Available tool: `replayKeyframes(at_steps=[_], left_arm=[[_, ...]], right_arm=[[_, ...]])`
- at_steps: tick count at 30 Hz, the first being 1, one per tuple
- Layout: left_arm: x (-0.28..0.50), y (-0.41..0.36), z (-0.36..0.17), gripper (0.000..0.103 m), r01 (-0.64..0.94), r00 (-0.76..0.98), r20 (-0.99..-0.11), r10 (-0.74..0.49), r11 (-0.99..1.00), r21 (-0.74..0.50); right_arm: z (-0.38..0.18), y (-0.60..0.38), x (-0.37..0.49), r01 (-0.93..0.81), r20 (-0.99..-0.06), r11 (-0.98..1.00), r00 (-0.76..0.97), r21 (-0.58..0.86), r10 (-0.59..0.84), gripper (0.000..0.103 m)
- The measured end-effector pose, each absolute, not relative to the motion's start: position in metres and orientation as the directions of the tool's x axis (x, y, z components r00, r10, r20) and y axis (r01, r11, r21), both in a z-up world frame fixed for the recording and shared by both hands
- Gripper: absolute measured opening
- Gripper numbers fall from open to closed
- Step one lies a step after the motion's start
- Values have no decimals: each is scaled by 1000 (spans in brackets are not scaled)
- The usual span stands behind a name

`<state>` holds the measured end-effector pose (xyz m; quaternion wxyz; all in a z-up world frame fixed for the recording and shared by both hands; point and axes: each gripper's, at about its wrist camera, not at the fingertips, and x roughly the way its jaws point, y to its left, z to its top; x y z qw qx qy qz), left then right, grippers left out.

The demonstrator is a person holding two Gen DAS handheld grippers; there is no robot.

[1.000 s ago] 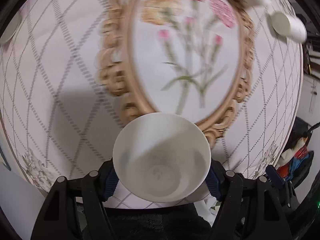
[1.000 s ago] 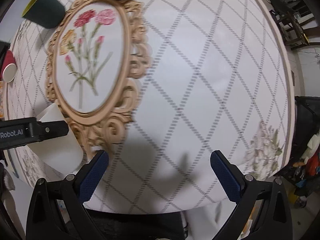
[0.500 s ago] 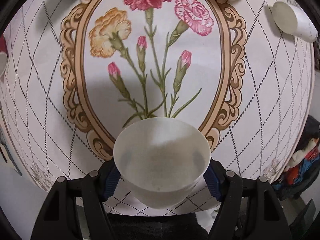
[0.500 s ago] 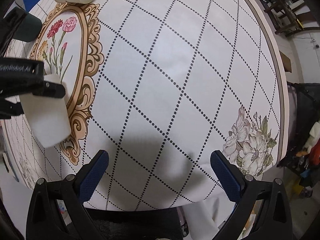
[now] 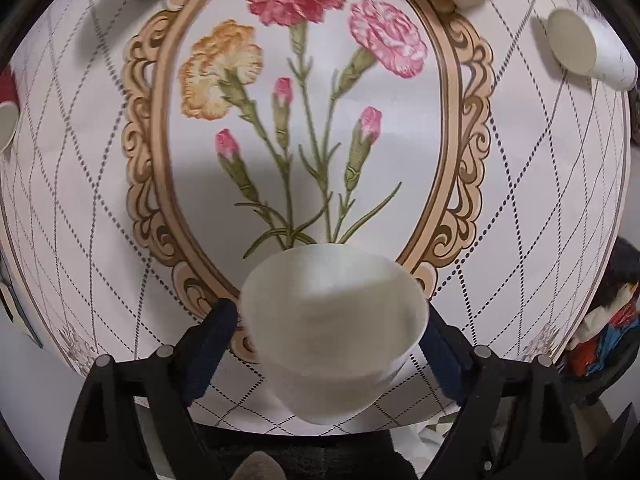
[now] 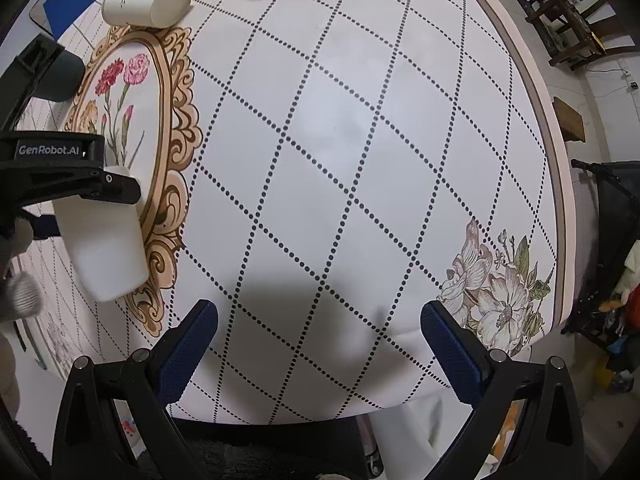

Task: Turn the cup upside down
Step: 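Lift the white cup with the left tool and set it on the flower oval, then move the right tool to the white cup on the oval and grasp it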

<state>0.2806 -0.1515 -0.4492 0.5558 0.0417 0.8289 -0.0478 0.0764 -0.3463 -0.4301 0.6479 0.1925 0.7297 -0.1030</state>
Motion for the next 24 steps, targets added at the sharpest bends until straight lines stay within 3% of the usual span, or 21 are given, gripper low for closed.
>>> replayKeyframes(at_steps=[5, 14, 24], left_arm=[[273, -140, -425, 88, 126, -324, -946, 12, 992, -30], [217, -100, -349, 88, 182, -98, -989, 113, 979, 94], [194, -39, -325, 88, 32, -14, -988, 153, 988, 153]], right_arm=[[-417, -360, 97, 406, -984, 904, -56, 133, 170, 103], [-354, -308, 117, 274, -985, 946, 40, 174, 169, 103], [-355, -236, 148, 162, -985, 971, 29, 173, 171, 103]])
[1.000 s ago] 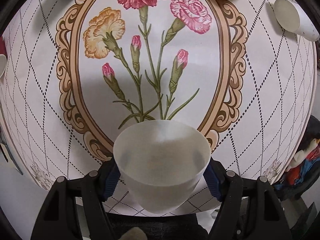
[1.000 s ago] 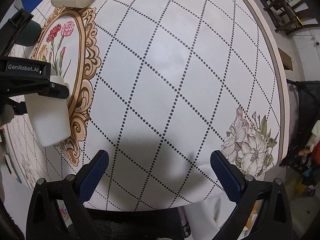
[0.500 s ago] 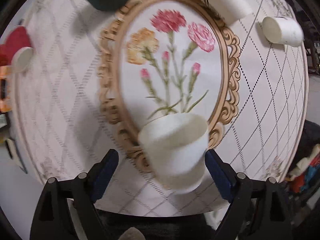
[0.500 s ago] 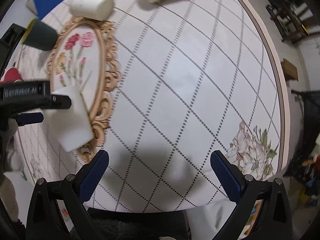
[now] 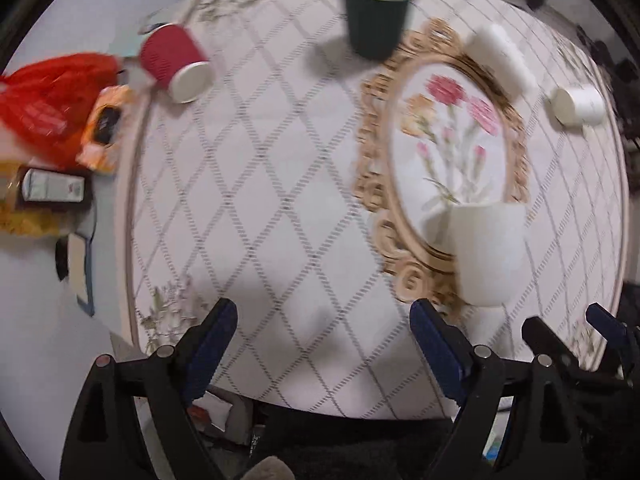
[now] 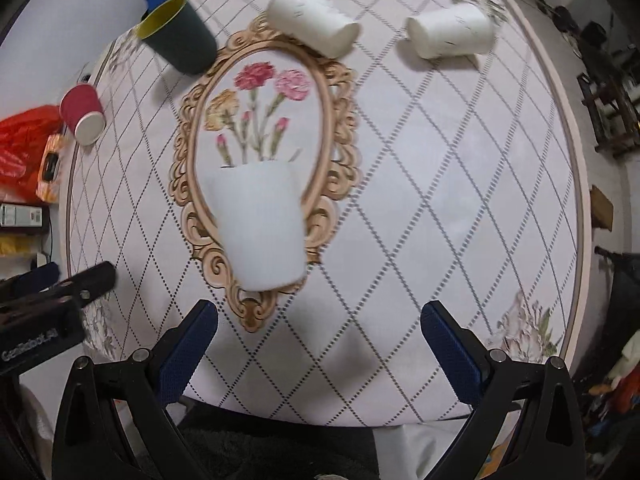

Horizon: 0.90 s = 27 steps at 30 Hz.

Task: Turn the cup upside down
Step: 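Move the right tool to the white cup on the oval and grasp it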

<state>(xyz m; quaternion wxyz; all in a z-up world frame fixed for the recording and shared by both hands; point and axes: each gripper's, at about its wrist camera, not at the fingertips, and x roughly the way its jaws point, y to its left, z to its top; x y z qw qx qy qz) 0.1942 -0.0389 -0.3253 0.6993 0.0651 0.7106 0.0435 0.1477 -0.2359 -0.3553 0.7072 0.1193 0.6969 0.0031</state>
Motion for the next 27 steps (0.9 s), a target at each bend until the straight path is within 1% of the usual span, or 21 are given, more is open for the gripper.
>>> replayKeyframes(at_steps=[1, 3, 5, 7, 9, 11, 16, 24, 27], left_arm=[[195, -33, -328, 88, 18, -13, -987, 159, 987, 159], [195, -22, -337, 88, 0, -27, -985, 171, 985, 171], [195, -14, -347, 88, -11, -40, -983, 181, 983, 182], [195, -8, -357, 88, -19, -54, -983, 178, 984, 179], [194, -4, -365, 88, -20, -63, -981, 183, 983, 185], [194, 0, -372, 88, -26, -64, -980, 187, 982, 189], [197, 3, -377, 88, -17, -57, -981, 184, 982, 186], [202, 6, -370, 88, -2, -32, -983, 183, 983, 183], [203, 9, -367, 88, 3, -22, -983, 185, 983, 185]], right_arm=[[-362, -231, 154, 158, -986, 973, 22, 167, 166, 103], [-380, -223, 167, 159, -987, 974, 5, 161, 162, 98], [-400, -213, 181, 161, -985, 973, -30, 164, 171, 87], [-412, -207, 188, 174, -979, 968, -59, 181, 194, 84], [-422, -204, 192, 205, -973, 960, -91, 190, 212, 77], [-429, -201, 193, 231, -968, 953, -108, 195, 225, 68], [-434, -201, 192, 291, -964, 935, -106, 204, 244, 68], [-431, -196, 193, 280, -972, 944, -100, 177, 212, 68], [-426, -191, 193, 269, -977, 948, -86, 168, 198, 74]])
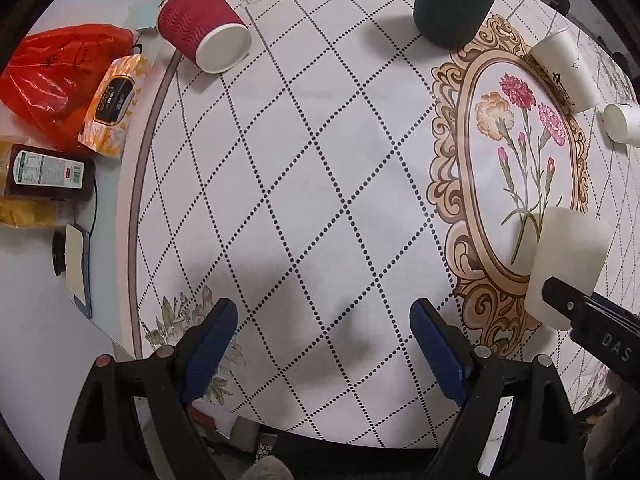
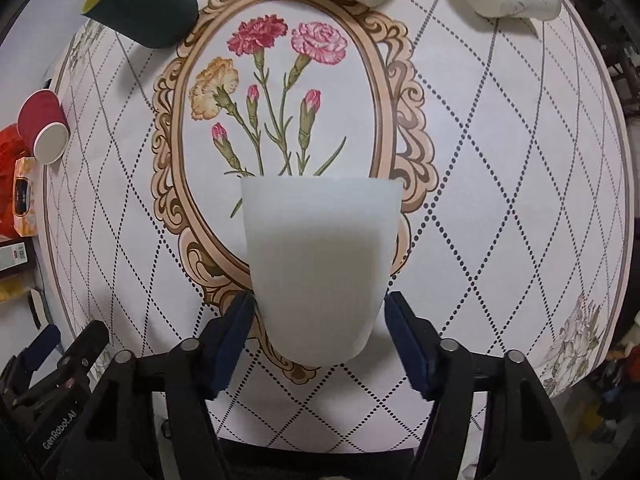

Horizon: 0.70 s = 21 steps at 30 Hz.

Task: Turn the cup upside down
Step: 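Move the right tool to the white cup on the oval and grasp it, then lift the white cup with the right tool and rotate it rim-down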

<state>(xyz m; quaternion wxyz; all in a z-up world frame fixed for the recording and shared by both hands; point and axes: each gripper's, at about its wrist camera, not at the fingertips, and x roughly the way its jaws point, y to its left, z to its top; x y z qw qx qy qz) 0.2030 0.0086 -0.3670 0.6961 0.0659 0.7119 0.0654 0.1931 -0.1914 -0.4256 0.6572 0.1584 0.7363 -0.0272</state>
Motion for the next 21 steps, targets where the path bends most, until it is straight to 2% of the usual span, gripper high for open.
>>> replayKeyframes(at_steps=[8, 10, 13, 15, 17, 19, 21], left_arm=[[200, 14, -358, 88, 18, 0, -983, 185, 983, 185], [198, 12, -359, 88, 29, 5, -983, 183, 983, 183], [198, 10, -364, 88, 29, 2, -985, 170, 985, 170], [199, 8, -369, 88, 26, 0, -986, 164, 986, 164], [201, 5, -375, 88, 19, 0, -987, 158, 987, 158], [203, 2, -381, 88, 9, -2, -988, 154, 988, 154], [206, 1, -389, 88, -6, -9, -991, 135, 991, 135]], right_arm=[[-385, -185, 183, 164, -988, 977, -54, 134, 144, 80], [-365, -177, 182, 39, -997, 996, -22, 75, 76, 81], [-337, -157, 176, -255, -995, 963, 67, -88, -73, 89], [-327, -147, 166, -479, -972, 846, 141, -235, -190, 89], [-327, -127, 150, -686, -921, 616, 261, -388, -289, 89], [-341, -112, 132, -815, -864, 323, 377, -481, -335, 89], [-357, -110, 121, -856, -812, 51, 468, -515, -349, 89]])
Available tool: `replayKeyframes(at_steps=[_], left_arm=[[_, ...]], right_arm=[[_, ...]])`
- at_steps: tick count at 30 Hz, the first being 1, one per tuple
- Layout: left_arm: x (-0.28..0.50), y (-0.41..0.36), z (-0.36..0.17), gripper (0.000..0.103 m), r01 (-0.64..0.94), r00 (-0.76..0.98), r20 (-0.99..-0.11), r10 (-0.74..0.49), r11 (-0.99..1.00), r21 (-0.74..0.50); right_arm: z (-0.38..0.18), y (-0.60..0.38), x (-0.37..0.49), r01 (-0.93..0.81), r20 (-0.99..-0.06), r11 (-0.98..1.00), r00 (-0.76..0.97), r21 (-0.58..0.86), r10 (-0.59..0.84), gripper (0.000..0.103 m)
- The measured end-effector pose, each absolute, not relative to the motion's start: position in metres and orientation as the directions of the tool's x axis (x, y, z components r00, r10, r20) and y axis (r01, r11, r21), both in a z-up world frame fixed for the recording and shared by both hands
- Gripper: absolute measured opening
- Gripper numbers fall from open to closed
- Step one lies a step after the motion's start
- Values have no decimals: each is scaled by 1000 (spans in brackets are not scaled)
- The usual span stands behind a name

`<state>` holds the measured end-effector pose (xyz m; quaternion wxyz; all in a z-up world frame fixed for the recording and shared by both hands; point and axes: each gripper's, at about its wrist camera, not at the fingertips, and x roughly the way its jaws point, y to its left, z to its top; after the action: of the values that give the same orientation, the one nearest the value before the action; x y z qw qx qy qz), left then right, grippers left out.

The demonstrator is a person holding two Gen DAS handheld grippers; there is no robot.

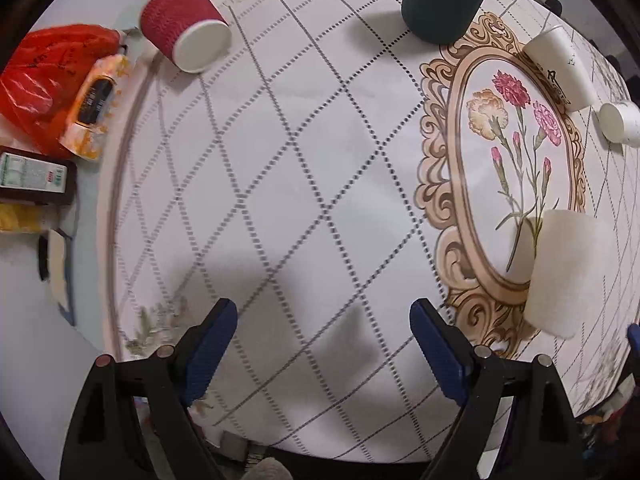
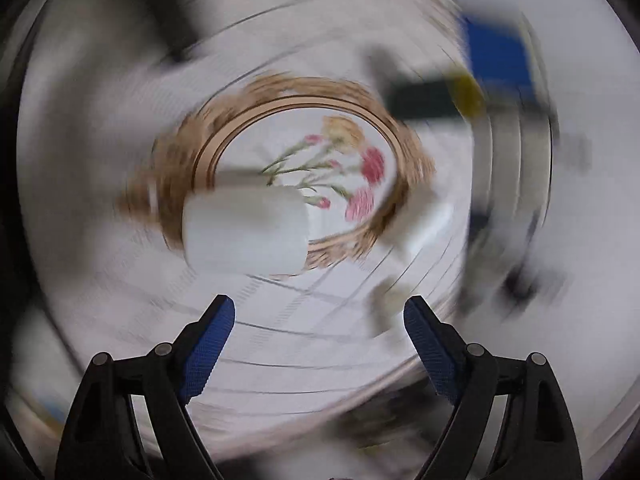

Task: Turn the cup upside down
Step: 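Lift the white cup with the right tool and rotate it rim-down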

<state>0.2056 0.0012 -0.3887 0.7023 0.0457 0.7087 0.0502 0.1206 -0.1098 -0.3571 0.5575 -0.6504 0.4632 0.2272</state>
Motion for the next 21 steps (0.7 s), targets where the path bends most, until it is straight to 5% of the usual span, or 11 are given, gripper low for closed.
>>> replayKeyframes(at_steps=[7, 21], left_arm=[[211, 0, -420, 89, -36, -46, -990, 132, 990, 133], [215, 35, -452, 89, -89, -93, -988, 121, 988, 129]], right_arm=[[-434, -127, 78, -625, -722, -681, 661, -380, -204, 89], [-491, -150, 79, -341, -789, -920, 611, -192, -62, 88]])
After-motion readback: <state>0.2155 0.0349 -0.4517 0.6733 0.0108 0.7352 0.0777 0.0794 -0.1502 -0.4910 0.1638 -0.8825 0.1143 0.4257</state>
